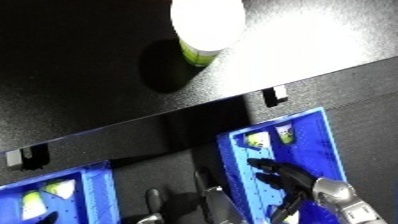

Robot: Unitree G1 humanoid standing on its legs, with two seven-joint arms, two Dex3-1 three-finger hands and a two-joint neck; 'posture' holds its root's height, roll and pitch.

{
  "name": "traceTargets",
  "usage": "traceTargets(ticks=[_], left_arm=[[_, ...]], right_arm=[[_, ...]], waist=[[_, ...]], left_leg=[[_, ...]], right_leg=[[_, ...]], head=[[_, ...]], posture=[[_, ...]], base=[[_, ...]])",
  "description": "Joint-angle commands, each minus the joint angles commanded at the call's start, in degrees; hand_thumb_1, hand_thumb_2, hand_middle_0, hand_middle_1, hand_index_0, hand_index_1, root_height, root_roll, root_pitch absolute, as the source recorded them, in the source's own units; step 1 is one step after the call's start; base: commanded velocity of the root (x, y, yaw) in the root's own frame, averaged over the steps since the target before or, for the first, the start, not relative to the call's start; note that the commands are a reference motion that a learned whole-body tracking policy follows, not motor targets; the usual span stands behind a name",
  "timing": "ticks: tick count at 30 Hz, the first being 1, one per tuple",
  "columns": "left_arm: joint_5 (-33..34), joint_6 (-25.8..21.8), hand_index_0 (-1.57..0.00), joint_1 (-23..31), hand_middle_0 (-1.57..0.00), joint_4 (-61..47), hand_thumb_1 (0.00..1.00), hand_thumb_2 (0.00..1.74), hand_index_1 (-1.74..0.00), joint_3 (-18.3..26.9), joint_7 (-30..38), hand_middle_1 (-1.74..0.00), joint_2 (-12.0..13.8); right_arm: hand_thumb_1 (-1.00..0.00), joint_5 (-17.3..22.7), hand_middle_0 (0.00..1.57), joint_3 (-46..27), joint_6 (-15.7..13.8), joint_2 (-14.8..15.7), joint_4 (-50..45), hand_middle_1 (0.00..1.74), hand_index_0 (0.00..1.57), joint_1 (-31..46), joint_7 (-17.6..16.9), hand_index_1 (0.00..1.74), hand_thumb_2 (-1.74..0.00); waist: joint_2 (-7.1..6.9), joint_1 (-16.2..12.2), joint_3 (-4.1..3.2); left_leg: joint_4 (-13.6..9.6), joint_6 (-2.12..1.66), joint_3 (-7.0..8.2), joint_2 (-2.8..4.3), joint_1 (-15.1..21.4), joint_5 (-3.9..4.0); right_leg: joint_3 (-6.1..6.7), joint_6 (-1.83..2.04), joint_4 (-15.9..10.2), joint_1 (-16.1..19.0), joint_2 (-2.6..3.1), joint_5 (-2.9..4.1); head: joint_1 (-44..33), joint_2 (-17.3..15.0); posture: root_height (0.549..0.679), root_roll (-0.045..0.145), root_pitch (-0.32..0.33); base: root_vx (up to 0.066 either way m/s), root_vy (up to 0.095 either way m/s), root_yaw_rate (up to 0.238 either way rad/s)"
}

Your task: Pick up the object and place it into the box

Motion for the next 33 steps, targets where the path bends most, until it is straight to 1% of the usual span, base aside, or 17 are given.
traceTargets(ticks=[2, 4, 7, 8, 10, 12, 16, 20, 23, 26, 29, 31, 32, 33], left_arm=[[-0.38, -0.37, 0.0, 0.73, 0.0, 0.24, 0.0, 0.0, 0.0, 0.57, -0.15, 0.0, 0.66], [-0.91, -0.99, 0.0, 1.16, 0.0, 1.18, 0.0, 0.0, 0.0, 0.97, -0.59, 0.0, 1.24], [-1.47, -2.06, 0.0, 1.33, 0.0, 3.04, 0.0, 0.0, 0.0, 1.1, -1.19, 0.0, 1.52], [-1.61, -2.36, 0.0, 1.33, 0.0, 3.54, 0.0, 0.0, 0.0, 1.04, -1.28, 0.0, 1.48], [-1.95, -2.87, 0.0, 1.3, 0.0, 4.36, 0.0, 0.0, 0.0, 0.77, -1.39, 0.0, 1.3], [-2.19, -3.34, 0.0, 1.3, 0.0, 4.98, 0.0, 0.0, 0.0, 0.5, -1.53, 0.0, 1.11], [-2.04, -3.82, 0.0, 1.32, 0.0, 5.92, 0.0, 0.0, 0.0, 0.24, -1.6, 0.0, 0.29], [-1.16, -3.97, 0.0, 1.37, 0.0, 6.36, 0.0, 0.0, 0.0, 0.31, -1.34, 0.0, -1.36], [-0.57, -4.05, 0.0, 1.43, 0.0, 6.17, 0.0, 0.0, 0.0, 0.18, -1.17, 0.0, -2.48], [0.03, -3.7, 0.0, 1.52, 0.0, 5.44, 0.0, 0.0, 0.0, -0.06, -1.14, 0.0, -3.21], [0.3, -3.33, 0.0, 1.72, 0.0, 4.73, 0.0, 0.0, 0.0, -0.13, -1.1, 0.0, -3.75], [0.2, -3.41, 0.0, 1.91, 0.0, 4.49, 0.0, 0.0, 0.0, -0.17, -1.14, 0.0, -4.07], [0.07, -3.41, 0.0, 2.0, 0.0, 4.35, 0.0, 0.0, 0.0, -0.24, -1.12, 0.0, -4.25], [-0.16, -3.32, 0.0, 2.04, 0.0, 4.18, 0.0, 0.0, 0.0, -0.41, -1.05, 0.0, -4.45]], right_arm=[[0.0, 2.79, 0.0, -0.88, 3.0, -1.43, -7.91, 0.0, 0.0, 1.85, 4.38, 0.0, 0.0], [0.0, 6.31, 0.0, -2.12, 4.89, -2.72, -15.14, 0.0, 0.0, 2.88, 8.99, 0.0, 0.0], [0.0, 11.46, 0.0, -4.11, 6.51, -4.14, -24.12, 0.0, 0.0, 2.95, 14.12, 0.0, 0.0], [0.0, 13.02, 0.0, -4.75, 6.74, -4.48, -26.51, 0.0, 0.0, 2.76, 15.21, 0.0, 0.0], [0.0, 16.45, 0.0, -6.14, 6.27, -4.93, -30.53, 0.0, 0.0, 2.17, 16.82, 0.0, 0.0], [0.0, 20.39, 0.0, -7.81, 4.95, -4.87, -33.6, 0.0, 0.0, 1.28, 17.85, 0.0, 0.0], [0.0, 29.66, 0.0, -12.02, 0.45, -2.75, -37.65, 0.0, 0.0, -0.85, 18.64, 0.0, 0.0], [0.0, 38.52, 0.0, -16.34, -4.84, 0.92, -39.98, 0.0, 0.0, -3.84, 17.24, 0.0, 0.0], [0.0, 42.43, 0.0, -18.79, -8.64, 3.66, -41.53, 0.0, 0.0, -6.35, 15.14, 0.0, 0.0], [0.0, 43.9, 0.0, -21.18, -13.18, 5.96, -42.75, 0.0, 0.0, -8.55, 12.1, 0.0, 0.0], [0.0, 44.65, 0.0, -23.88, -18.75, 7.6, -41.93, 0.0, 0.0, -10.32, 7.78, 0.0, 0.0], [0.0, 44.09, 0.0, -25.77, -22.96, 8.33, -40.58, 0.0, 0.0, -11.22, 3.92, 0.0, 0.0], [0.0, 42.98, 0.0, -26.74, -25.33, 8.44, -39.6, 0.0, 0.0, -11.6, 1.65, 0.0, 0.0], [0.0, 40.97, 0.0, -27.63, -28.02, 8.28, -38.37, 0.0, 0.0, -11.94, -1.15, 0.0, 0.0]], waist=[[-0.68, -0.38, 0.0], [-1.26, -0.7, 0.0], [-1.81, -1.03, -0.22], [-1.91, -1.12, -0.37], [-2.02, -1.28, -0.76], [-2.0, -1.39, -1.11], [-1.67, -1.61, -1.69], [-0.92, -1.64, -2.15], [-0.25, -1.45, -2.25], [0.42, -1.26, -2.27], [0.91, -1.24, -2.32], [1.18, -1.26, -2.32], [1.32, -1.3, -2.31], [1.48, -1.36, -2.28]], left_leg=[[-0.07, -0.17, 0.04, 0.28, 0.03, 0.04], [-0.16, -0.39, 0.16, 0.6, 0.21, 0.03], [-0.39, -0.75, 0.42, 1.05, 0.52, 0.0], [-0.47, -0.86, 0.51, 1.17, 0.57, -0.01], [-0.57, -1.04, 0.65, 1.35, 0.59, -0.05], [-0.63, -1.18, 0.75, 1.44, 0.6, -0.14], [-0.26, -1.34, 0.89, 1.56, 0.5, -0.59], [0.15, -1.41, 1.0, 1.35, 0.51, -1.07], [0.3, -1.39, 0.99, 1.0, 0.5, -1.31], [0.41, -1.38, 1.0, 0.65, 0.51, -1.49], [0.56, -1.37, 1.07, 0.41, 0.53, -1.6], [0.64, -1.33, 1.09, 0.31, 0.55, -1.66], [0.67, -1.31, 1.13, 0.28, 0.58, -1.67], [0.73, -1.29, 1.2, 0.27, 0.61, -1.7]], right_leg=[[-0.1, 0.1, 0.16, -0.04, 0.05, -0.13], [-0.16, 0.27, 0.25, 0.07, 0.11, -0.26], [-0.16, 0.57, 0.16, 0.28, 0.23, -0.41], [-0.15, 0.63, 0.09, 0.32, 0.28, -0.44], [-0.11, 0.72, -0.06, 0.37, 0.36, -0.49], [-0.05, 0.74, -0.25, 0.46, 0.45, -0.54], [0.09, 0.78, -0.25, 0.58, 0.48, -0.75], [0.28, 0.66, -0.13, 0.77, 0.43, -1.03], [0.45, 0.52, 0.03, 0.77, 0.37, -1.18], [0.54, 0.37, 0.09, 0.82, 0.29, -1.21], [0.55, 0.21, 0.07, 0.87, 0.23, -1.14], [0.58, 0.13, 0.09, 0.89, 0.19, -1.12], [0.63, 0.1, 0.12, 0.89, 0.15, -1.12], [0.69, 0.08, 0.18, 0.9, 0.11, -1.11]], head=[[-0.72, 0.29], [-1.62, 0.32], [-2.58, 0.85], [-2.72, 0.91], [-3.03, 1.12], [-3.07, 1.17], [-2.32, 1.08], [-1.19, 0.91], [0.08, 1.0], [1.32, 1.07], [2.1, 1.27], [2.18, 1.4], [2.14, 1.83], [1.94, 2.49]], posture=[[0.642, 0.032, 0.003], [0.642, 0.03, 0.002], [0.642, 0.028, 0.001], [0.642, 0.028, 0.001], [0.642, 0.027, 0.003], [0.642, 0.028, 0.005], [0.643, 0.03, 0.006], [0.643, 0.036, 0.005], [0.643, 0.041, 0.004], [0.644, 0.045, 0.003], [0.644, 0.05, 0.001], [0.644, 0.052, -0.001], [0.644, 0.052, -0.001], [0.644, 0.053, -0.003]], base=[[-0.008, -0.036, -0.066], [0.002, -0.029, -0.08], [0.012, -0.02, -0.074], [0.015, -0.012, -0.048], [0.014, -0.009, -0.025], [0.012, -0.003, 0.003], [0.017, 0.005, 0.029], [0.029, 0.026, 0.046], [0.018, 0.035, 0.064], [0.011, 0.03, 0.075], [0.005, 0.035, 0.041], [0.007, 0.04, 0.011], [0.007, 0.047, 0.003], [0.016, 0.051, -0.006]])
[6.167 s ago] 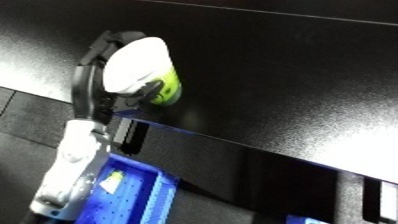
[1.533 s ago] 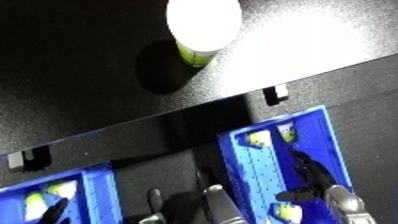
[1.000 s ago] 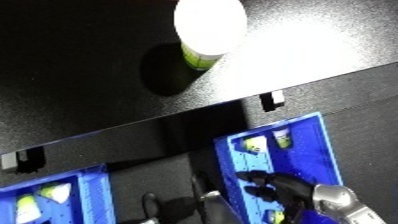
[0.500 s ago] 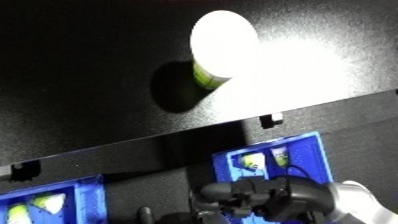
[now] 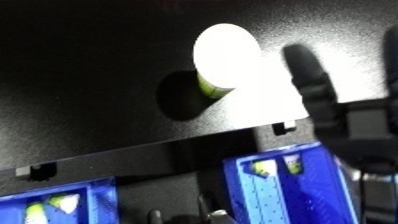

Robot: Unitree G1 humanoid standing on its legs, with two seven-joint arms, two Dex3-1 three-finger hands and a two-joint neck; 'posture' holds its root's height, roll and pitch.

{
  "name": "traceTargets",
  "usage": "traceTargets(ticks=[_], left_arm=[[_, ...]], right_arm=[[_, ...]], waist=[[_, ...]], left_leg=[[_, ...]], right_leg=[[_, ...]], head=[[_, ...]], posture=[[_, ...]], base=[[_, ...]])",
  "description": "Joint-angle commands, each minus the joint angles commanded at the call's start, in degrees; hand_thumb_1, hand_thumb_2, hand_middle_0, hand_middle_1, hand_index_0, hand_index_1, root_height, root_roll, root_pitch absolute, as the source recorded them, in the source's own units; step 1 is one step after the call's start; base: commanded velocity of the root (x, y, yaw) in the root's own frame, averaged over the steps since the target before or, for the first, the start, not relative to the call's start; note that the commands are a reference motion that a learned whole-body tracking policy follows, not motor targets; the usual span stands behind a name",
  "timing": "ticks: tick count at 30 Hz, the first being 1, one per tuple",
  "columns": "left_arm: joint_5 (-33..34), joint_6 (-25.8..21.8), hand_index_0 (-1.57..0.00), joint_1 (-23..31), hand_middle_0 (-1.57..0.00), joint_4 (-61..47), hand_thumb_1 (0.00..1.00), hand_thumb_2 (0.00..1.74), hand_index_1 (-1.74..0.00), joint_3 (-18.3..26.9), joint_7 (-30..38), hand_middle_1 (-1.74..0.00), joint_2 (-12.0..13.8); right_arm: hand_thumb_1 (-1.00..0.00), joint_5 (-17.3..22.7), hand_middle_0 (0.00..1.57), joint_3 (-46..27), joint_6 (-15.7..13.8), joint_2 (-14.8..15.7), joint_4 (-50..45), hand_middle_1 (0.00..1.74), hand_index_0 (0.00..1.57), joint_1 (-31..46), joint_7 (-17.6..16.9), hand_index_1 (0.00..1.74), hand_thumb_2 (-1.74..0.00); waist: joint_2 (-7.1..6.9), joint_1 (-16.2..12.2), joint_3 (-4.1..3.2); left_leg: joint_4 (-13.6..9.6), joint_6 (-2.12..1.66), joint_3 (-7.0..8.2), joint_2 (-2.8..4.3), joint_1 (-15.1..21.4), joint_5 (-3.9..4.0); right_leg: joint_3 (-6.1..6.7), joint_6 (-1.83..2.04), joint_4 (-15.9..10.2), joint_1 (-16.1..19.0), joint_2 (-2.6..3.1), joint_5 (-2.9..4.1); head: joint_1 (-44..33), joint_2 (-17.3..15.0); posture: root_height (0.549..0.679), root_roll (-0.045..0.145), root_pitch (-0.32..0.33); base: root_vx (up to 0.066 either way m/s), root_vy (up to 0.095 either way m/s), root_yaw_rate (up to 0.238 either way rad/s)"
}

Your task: Pick up the object and place it into the box

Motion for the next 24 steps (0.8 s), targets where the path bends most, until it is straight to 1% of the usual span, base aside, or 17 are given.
traceTargets(ticks=[2, 3, 4, 6, 8, 10, 13, 15, 19, 21, 24], left_arm=[[-0.61, 0.34, 0.0, 0.1, 0.0, -0.47, 0.0, 0.0, 0.0, -0.39, 0.28, 0.0, -0.32], [-0.92, 0.55, 0.0, 0.17, 0.0, -0.72, 0.0, 0.0, 0.0, -0.57, 0.44, 0.0, -0.47], [-1.17, 0.7, 0.0, 0.22, 0.0, -0.9, 0.0, 0.0, 0.0, -0.71, 0.57, 0.0, -0.55], [-1.61, 1.19, 0.0, 0.48, 0.0, -1.47, 0.0, 0.0, 0.0, -0.66, 0.83, 0.0, -0.59], [-1.99, 1.53, 0.0, 0.73, 0.0, -1.84, 0.0, 0.0, 0.0, -0.49, 1.08, 0.0, -0.67], [-2.37, 1.54, 0.0, 1.01, 0.0, -2.06, 0.0, 0.0, 0.0, -0.32, 1.4, 0.0, -0.86], [-2.6, 1.33, 0.0, 1.04, 0.0, -2.2, 0.0, 0.0, 0.0, -0.41, 2.01, 0.0, -1.21], [-2.59, 1.4, 0.0, 0.91, 0.0, -2.31, 0.0, 0.0, 0.0, -0.57, 2.33, 0.0, -1.38], [-2.32, 1.65, 0.0, 0.68, 0.0, -2.57, 0.0, 0.0, 0.0, -1.01, 2.5, 0.0, -1.48], [-2.23, 1.77, 0.0, 0.58, 0.0, -2.78, 0.0, 0.0, 0.0, -1.21, 2.48, 0.0, -1.41], [-2.0, 1.96, 0.0, 0.36, 0.0, -3.03, 0.0, 0.0, 0.0, -1.58, 2.59, 0.0, -1.39]], right_arm=[[0.0, -5.04, 0.0, -1.22, -4.77, -0.99, 2.38, 0.0, 0.0, -0.31, -5.59, 0.0, 0.0], [0.0, -7.63, 0.0, -1.68, -6.61, -1.53, 3.47, 0.0, 0.0, -0.41, -8.13, 0.0, 0.0], [0.0, -9.73, 0.0, -1.82, -7.79, -1.94, 4.03, 0.0, 0.0, -0.42, -10.14, 0.0, 0.0], [0.0, -14.14, 0.0, -1.78, -8.2, -3.05, 4.97, 0.0, 0.0, -0.28, -14.37, 0.0, 0.0], [0.0, -19.4, 0.0, -1.03, -7.25, -4.13, 5.35, 0.0, 0.0, -0.2, -19.51, 0.0, 0.0], [0.0, -25.3, 0.0, 0.14, -5.75, -5.31, 5.69, 0.0, 0.0, -0.22, -25.55, 0.0, 0.0], [0.0, -31.03, 0.0, 1.84, -2.93, -6.58, 6.63, 0.0, 0.0, -0.7, -31.8, 0.0, 0.0], [0.0, -33.61, 0.0, 3.09, -0.76, -7.3, 7.61, 0.0, 0.0, -1.27, -34.79, 0.0, 0.0], [0.0, -37.36, 0.0, 6.7, 3.85, -8.45, 10.33, 0.0, 0.0, -3.34, -38.64, 0.0, 0.0], [0.0, -38.47, 0.0, 8.49, 6.0, -9.02, 11.84, 0.0, 0.0, -4.69, -39.52, 0.0, 0.0], [0.0, -39.25, 0.0, 10.78, 8.95, -9.54, 13.91, 0.0, 0.0, -6.5, -39.87, 0.0, 0.0]], waist=[[0.25, -0.14, 0.1], [0.36, -0.24, 0.13], [0.44, -0.28, 0.18], [0.41, -0.48, 0.26], [0.3, -0.65, 0.39], [0.16, -0.8, 0.58], [-0.03, -0.7, 0.82], [-0.07, -0.5, 0.92], [0.04, 0.14, 0.99], [0.11, 0.46, 1.03], [0.16, 1.0, 1.08]], left_leg=[[0.08, 0.03, 0.17, 0.01, 0.08, 0.03], [0.11, 0.04, 0.26, 0.02, 0.13, 0.06], [0.13, 0.06, 0.31, 0.03, 0.17, 0.08], [0.04, 0.15, 0.44, 0.09, 0.24, 0.24], [-0.1, 0.24, 0.54, 0.15, 0.33, 0.45], [-0.32, 0.36, 0.59, 0.2, 0.49, 0.66], [-0.51, 0.47, 0.52, 0.18, 0.67, 0.84], [-0.56, 0.47, 0.43, 0.12, 0.72, 0.92], [-0.76, 0.5, 0.11, -0.11, 0.86, 1.06], [-0.75, 0.54, -0.06, -0.21, 0.84, 1.08], [-0.6, 0.58, -0.31, -0.29, 0.69, 1.07]], right_leg=[[0.15, -0.04, 0.15, -0.04, -0.05, 0.0], [0.22, -0.06, 0.22, -0.07, -0.06, 0.0], [0.28, -0.08, 0.29, -0.11, -0.06, 0.0], [0.42, -0.11, 0.39, -0.27, 0.02, 0.02], [0.54, -0.17, 0.37, -0.38, 0.11, 0.09], [0.67, -0.29, 0.3, -0.39, 0.2, 0.12], [0.73, -0.49, 0.21, -0.24, 0.23, 0.08], [0.73, -0.59, 0.17, -0.13, 0.2, 0.04], [0.64, -0.85, 0.08, 0.09, 0.07, -0.14], [0.56, -0.95, 0.15, 0.12, 0.01, -0.26], [0.44, -1.08, 0.3, 0.17, -0.1, -0.4]], head=[[-0.63, 1.21], [-0.63, 1.21], [-0.63, 1.21], [-1.89, 2.38], [-2.28, 2.66], [-2.64, 2.99], [-2.53, 3.27], [-2.08, 3.47], [-0.83, 3.62], [-0.45, 3.66], [0.41, 3.69]], posture=[[0.644, 0.054, -0.005], [0.644, 0.055, -0.006], [0.644, 0.055, -0.006], [0.643, 0.055, -0.006], [0.643, 0.055, -0.007], [0.643, 0.055, -0.008], [0.643, 0.055, -0.01], [0.643, 0.054, -0.012], [0.643, 0.055, -0.014], [0.642, 0.054, -0.015], [0.642, 0.054, -0.016]], base=[[0.02, 0.049, -0.025], [0.018, 0.045, -0.028], [0.017, 0.029, -0.029], [-0.001, 0.031, -0.049], [-0.005, 0.027, -0.06], [-0.005, 0.026, -0.057], [-0.008, 0.008, -0.002], [-0.008, 0.001, 0.026], [-0.003, -0.002, 0.045], [-0.005, -0.007, 0.047], [-0.005, -0.01, 0.053]])
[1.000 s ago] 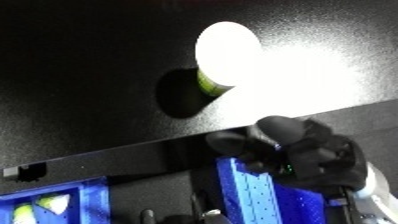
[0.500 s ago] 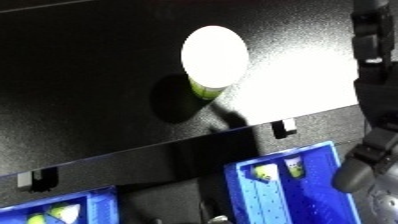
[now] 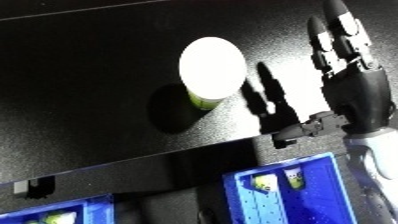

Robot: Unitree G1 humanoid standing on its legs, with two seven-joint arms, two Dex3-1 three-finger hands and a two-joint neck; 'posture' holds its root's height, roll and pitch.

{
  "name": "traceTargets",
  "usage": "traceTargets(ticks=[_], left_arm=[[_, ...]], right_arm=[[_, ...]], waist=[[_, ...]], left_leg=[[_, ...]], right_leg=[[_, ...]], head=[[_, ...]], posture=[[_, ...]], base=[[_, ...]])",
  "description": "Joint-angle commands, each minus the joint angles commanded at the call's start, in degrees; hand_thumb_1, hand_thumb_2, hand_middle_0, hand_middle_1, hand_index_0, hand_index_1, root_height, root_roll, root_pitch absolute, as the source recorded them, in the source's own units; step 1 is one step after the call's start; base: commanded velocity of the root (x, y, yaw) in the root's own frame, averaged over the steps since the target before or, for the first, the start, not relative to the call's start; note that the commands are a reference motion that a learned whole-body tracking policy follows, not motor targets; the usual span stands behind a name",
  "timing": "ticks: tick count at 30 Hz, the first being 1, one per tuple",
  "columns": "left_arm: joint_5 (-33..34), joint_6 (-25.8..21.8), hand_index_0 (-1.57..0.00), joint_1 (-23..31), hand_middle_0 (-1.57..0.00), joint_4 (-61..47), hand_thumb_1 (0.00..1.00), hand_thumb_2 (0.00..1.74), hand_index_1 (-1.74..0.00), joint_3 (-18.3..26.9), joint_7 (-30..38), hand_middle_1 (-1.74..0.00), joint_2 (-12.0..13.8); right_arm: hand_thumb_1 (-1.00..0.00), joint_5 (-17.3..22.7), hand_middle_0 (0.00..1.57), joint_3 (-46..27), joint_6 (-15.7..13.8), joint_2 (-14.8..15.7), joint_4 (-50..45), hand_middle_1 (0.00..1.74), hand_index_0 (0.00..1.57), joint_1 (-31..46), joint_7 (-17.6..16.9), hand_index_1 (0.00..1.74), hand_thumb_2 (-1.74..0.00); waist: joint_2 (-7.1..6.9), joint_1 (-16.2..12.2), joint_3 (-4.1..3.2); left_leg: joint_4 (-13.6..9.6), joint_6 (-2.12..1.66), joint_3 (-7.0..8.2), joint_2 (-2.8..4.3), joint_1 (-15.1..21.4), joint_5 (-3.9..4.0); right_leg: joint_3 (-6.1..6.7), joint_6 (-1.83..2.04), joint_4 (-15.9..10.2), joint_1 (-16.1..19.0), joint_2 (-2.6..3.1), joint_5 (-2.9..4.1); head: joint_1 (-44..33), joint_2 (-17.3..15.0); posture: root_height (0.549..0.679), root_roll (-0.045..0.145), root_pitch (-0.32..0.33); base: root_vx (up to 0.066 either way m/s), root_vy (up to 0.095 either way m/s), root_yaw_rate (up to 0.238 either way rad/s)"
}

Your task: Pick up the object and place it into the box

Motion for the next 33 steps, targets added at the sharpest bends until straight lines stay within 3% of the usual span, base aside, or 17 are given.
traceTargets(ticks=[12, 23, 33], left_arm=[[0.9, 0.89, 0.0, -1.12, 0.0, -0.12, 0.0, 0.0, 0.0, -1.47, 0.0, 0.0, 0.11], [1.56, 1.85, 0.0, -1.77, 0.0, -0.35, 0.0, 0.0, 0.0, -2.45, 0.01, 0.0, -0.55], [1.49, 2.54, 0.0, -1.93, 0.0, -0.77, 0.0, 0.0, 0.0, -3.02, -0.02, 0.0, -0.82]], right_arm=[[0.0, -0.08, 0.0, 8.5, 6.89, 0.89, 7.59, 0.0, 0.0, -7.3, 2.57, 0.0, 0.0], [0.0, -0.11, 0.0, 11.93, 9.45, 3.71, 7.58, 0.0, 0.0, -11.25, 3.02, 0.0, 0.0], [-0.5, -0.16, 0.79, 13.25, 10.42, 6.0, 5.23, 0.87, 0.79, -12.43, 3.71, 0.87, -0.87]], waist=[[0.52, 2.2, -0.03], [0.75, 3.15, -0.27], [0.91, 3.47, -0.41]], left_leg=[[0.49, 0.12, -1.08, -0.7, -0.47, 0.0], [0.39, 0.08, -1.42, -1.21, -0.54, 0.13], [0.82, 0.04, -1.38, -1.32, -0.71, -0.05]], right_leg=[[-0.61, -0.44, 0.92, -0.09, -0.6, -0.51], [-0.79, -0.52, 1.11, -0.05, -0.95, -0.68], [-0.73, -0.49, 1.41, -0.16, -1.33, -0.75]], head=[[4.55, -0.38], [6.67, -0.73], [8.06, -1.23]], posture=[[0.641, 0.057, -0.021], [0.641, 0.061, -0.021], [0.641, 0.066, -0.022]], base=[[0.008, -0.009, 0.077], [0.018, 0.003, 0.039], [0.019, 0.009, 0.025]])
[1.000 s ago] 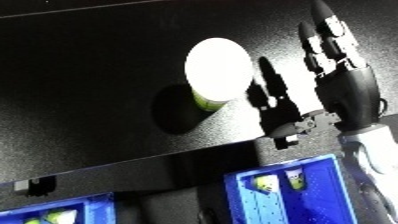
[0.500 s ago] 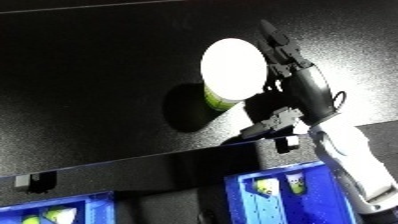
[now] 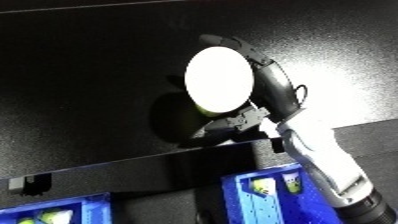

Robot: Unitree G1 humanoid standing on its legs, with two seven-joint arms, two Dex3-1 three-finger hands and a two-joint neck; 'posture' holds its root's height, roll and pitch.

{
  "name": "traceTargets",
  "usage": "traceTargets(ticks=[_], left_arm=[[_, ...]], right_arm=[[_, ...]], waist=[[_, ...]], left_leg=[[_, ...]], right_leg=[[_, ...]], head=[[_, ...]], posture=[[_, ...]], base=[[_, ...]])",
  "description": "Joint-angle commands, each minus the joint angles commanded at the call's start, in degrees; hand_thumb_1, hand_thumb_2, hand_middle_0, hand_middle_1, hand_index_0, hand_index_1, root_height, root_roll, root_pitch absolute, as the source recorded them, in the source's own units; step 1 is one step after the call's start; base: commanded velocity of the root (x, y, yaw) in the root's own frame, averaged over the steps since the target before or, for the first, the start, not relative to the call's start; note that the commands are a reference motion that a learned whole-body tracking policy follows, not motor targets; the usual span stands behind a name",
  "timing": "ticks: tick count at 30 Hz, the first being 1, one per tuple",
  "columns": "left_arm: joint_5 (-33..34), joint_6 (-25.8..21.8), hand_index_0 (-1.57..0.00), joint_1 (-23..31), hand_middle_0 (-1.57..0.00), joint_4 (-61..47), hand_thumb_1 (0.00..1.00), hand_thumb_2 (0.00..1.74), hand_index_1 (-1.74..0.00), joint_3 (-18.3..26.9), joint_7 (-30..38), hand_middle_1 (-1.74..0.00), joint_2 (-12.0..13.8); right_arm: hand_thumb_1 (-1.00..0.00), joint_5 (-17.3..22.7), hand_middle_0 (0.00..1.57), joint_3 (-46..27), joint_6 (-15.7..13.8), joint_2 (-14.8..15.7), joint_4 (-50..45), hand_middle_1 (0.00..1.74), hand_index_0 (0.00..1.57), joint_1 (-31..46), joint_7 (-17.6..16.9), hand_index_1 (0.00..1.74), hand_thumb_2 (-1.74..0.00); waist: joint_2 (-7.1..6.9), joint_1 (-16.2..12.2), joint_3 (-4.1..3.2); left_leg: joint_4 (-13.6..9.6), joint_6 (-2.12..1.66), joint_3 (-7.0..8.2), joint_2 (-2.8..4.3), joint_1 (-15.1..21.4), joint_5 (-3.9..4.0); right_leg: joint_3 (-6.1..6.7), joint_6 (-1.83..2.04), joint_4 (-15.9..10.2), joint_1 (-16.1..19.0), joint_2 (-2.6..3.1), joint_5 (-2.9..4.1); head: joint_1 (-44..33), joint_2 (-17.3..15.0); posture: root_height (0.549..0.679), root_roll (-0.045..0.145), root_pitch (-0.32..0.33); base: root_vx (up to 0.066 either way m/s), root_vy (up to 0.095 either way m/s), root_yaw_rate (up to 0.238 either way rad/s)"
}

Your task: Pick up the object and place it into the box

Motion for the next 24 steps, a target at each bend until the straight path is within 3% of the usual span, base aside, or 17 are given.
traceTargets(ticks=[10, 17, 24], left_arm=[[0.21, 0.27, 0.0, 0.16, 0.0, 0.07, 0.0, 0.0, 0.0, -0.32, 0.25, 0.0, -0.41], [0.18, 0.08, 0.0, 0.1, 0.0, 0.1, 0.0, 0.0, 0.0, -0.33, 0.25, 0.0, -0.55], [0.1, -0.58, 0.0, 1.14, 0.0, 0.19, 0.0, 0.0, 0.0, 0.93, 0.52, 0.0, -0.66]], right_arm=[[-1.0, 0.57, 1.57, 0.2, 1.0, 0.77, -1.23, 1.74, 1.57, 0.65, -1.11, 1.74, -1.74], [-1.0, -0.5, 1.57, -0.11, 0.44, 0.73, -1.6, 1.74, 1.57, 1.23, -1.36, 1.74, -1.74], [-1.0, -2.53, 1.57, -3.15, -2.02, -1.83, -7.26, 1.74, 1.57, 4.91, -2.36, 1.74, -1.74]], waist=[[-0.17, -0.01, -0.18], [-0.05, -0.48, -0.06], [-0.48, -1.96, -0.18]], left_leg=[[0.09, 0.0, 0.12, 0.06, 0.14, -0.17], [-0.31, -0.04, 0.43, 0.22, 0.2, -0.08], [-0.71, -0.16, 1.17, 0.77, 0.53, -0.33]], right_leg=[[0.12, 0.02, -0.09, 0.06, -0.11, 0.04], [0.44, 0.08, -0.28, -0.21, 0.08, 0.16], [1.04, 0.36, -0.69, -0.37, 0.51, 0.26]], head=[[0.92, -0.46], [2.62, 0.52], [4.53, 2.37]], posture=[[0.642, 0.067, -0.021], [0.642, 0.066, -0.016], [0.642, 0.064, -0.01]], base=[[0.019, 0.005, 0.013], [-0.005, 0.009, -0.033], [-0.011, 0.019, -0.093]])
